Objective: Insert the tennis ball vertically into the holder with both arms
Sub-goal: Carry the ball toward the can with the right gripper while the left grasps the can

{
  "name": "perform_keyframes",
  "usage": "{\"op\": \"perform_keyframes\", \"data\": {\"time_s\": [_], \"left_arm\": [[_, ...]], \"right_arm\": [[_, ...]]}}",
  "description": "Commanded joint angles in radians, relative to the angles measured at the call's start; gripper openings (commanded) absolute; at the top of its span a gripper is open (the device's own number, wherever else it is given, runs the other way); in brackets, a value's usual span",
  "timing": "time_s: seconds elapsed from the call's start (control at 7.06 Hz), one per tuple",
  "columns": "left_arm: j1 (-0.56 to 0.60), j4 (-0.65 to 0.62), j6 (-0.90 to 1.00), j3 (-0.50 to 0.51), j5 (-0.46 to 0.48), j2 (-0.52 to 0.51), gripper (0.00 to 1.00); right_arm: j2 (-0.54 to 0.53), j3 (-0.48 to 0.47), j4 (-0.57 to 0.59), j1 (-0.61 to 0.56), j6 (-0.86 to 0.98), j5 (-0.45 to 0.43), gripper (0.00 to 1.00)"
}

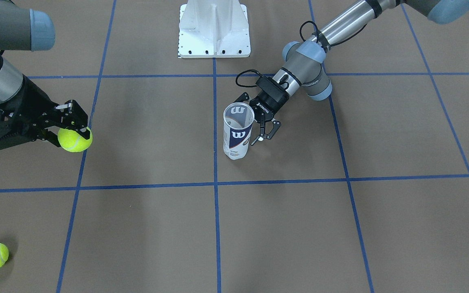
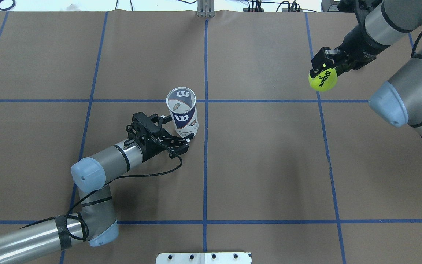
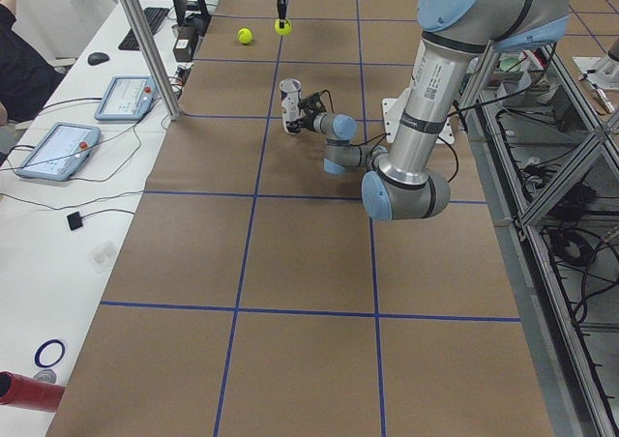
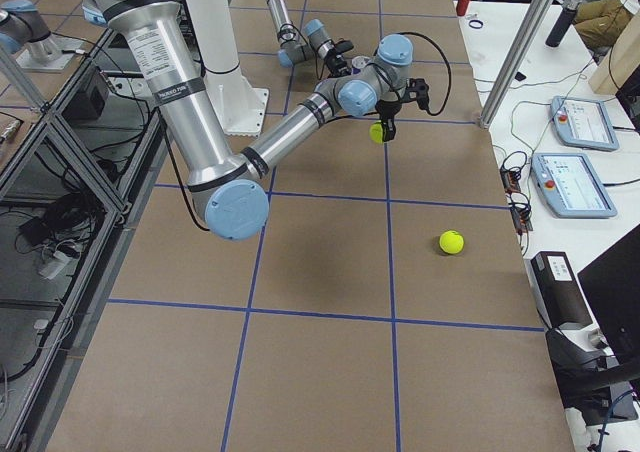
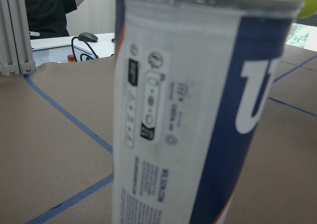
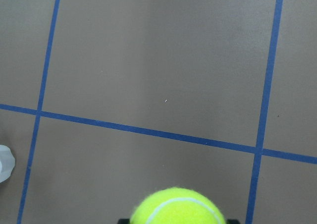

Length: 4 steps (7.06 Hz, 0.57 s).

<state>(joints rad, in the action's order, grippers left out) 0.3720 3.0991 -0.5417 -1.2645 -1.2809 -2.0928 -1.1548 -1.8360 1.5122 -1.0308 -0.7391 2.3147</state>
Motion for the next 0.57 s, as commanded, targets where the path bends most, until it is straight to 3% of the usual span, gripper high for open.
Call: {"op": "perform_keyframes", "data": {"time_s": [0.0, 0.42], "left_arm": [[0.001, 0.0, 0.0, 0.027, 0.005, -0.029, 0.99], [0.001, -0.002, 0.0, 0.028, 0.018, -0.029, 0.99]], "right_arm": [[0.004, 0.0, -0.007, 0.0, -0.006, 0.002, 0.0], [0.029, -0.002, -0.038, 0.006, -0.093, 0.008, 0.0]]}}
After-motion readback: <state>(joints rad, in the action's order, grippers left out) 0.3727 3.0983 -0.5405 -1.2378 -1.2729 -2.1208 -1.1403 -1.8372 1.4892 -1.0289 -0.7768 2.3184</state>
